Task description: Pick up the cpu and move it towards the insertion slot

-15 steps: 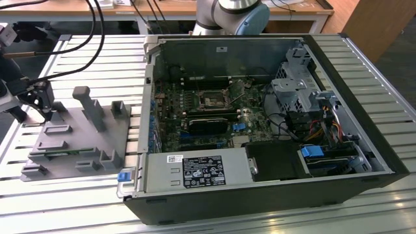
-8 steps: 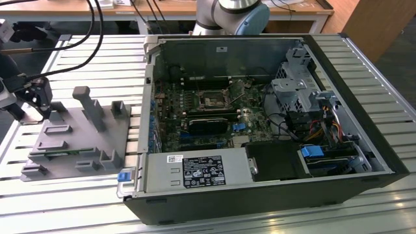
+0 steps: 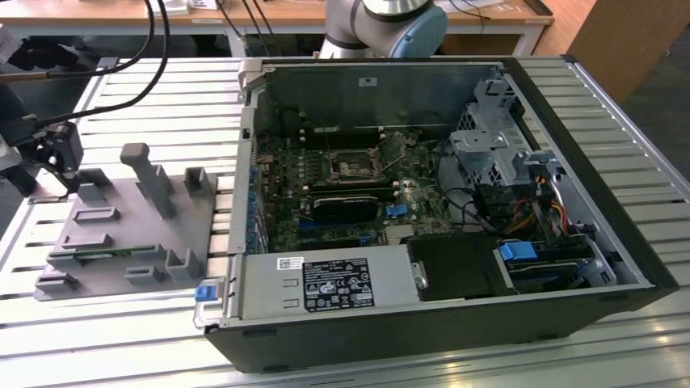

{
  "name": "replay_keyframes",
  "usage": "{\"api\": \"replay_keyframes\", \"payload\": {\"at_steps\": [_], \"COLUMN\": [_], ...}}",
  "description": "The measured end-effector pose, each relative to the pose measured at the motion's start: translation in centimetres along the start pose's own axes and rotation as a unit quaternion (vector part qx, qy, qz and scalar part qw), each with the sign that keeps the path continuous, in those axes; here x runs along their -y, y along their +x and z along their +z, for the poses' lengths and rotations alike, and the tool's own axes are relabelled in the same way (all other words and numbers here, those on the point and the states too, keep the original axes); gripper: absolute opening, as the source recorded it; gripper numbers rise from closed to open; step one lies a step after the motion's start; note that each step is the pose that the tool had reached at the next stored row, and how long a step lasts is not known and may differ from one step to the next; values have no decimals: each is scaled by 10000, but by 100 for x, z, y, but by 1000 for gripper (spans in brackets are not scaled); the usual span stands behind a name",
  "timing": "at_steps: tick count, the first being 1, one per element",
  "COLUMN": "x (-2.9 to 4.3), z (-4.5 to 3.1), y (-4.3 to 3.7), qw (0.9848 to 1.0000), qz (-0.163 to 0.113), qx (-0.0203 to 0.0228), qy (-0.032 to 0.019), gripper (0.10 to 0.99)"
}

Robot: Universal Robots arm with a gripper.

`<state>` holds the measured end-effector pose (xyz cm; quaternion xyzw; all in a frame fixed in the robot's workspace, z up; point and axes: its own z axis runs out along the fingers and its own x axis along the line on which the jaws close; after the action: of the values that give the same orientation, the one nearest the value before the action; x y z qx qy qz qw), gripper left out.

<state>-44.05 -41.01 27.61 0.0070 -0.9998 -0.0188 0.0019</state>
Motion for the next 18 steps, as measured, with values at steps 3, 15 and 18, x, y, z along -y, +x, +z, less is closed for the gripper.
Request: {"api": "replay_keyframes", "payload": {"at_steps": [3,15,18], "x": [-1,-7,-8], "z": [-35,-197,-218], "y": [0,1,1], "qw": [10000,10000,10000], "qz": [0,0,0], "qx": [0,0,0], "qy": [0,0,0], "gripper": [541,541,541]}}
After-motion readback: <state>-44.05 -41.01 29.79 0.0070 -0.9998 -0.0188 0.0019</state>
